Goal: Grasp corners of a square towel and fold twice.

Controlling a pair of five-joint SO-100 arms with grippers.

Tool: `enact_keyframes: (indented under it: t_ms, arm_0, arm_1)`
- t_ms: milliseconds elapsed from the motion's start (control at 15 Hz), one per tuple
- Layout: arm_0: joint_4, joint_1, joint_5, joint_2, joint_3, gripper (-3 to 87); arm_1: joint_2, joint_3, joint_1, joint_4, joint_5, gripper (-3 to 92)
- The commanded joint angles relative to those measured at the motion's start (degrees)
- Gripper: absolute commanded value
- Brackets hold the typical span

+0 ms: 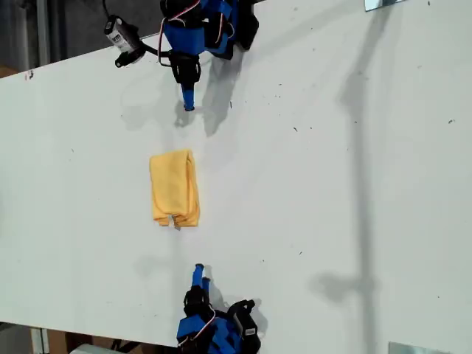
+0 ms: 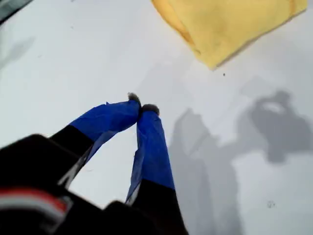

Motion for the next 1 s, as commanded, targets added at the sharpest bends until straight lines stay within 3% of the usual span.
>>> enact_keyframes:
  t_ms: [0,133,200,533,600,933]
  arm_0:
    - [0.3,-0.1,-6.0,0.4,0.4,22.3]
    - [-0.4,2.5,-7.5,0.4,1.9,21.6]
    - [-0.4,6.3,-5.2,0.4,1.9,20.8]
    - [-1.9,5.0,11.2,0.4,2.2,17.2]
    - [-1.2,5.2,7.3,0.4,2.2,17.0]
    - [-1.1,5.0,6.7,0.4,2.2,15.3]
  arm_1:
    - [1.3,1.8,-0.1,2.6,-1.4,-0.1]
    - [1.3,1.3,1.7,11.1,0.4,-0.1]
    - [1.3,1.4,1.8,12.7,1.1,-0.1]
    - [1.4,1.8,2.5,12.3,1.6,0.0]
    - [1.4,1.8,3.1,12.3,1.5,0.0]
    - [1.4,2.0,3.0,11.6,1.2,0.0]
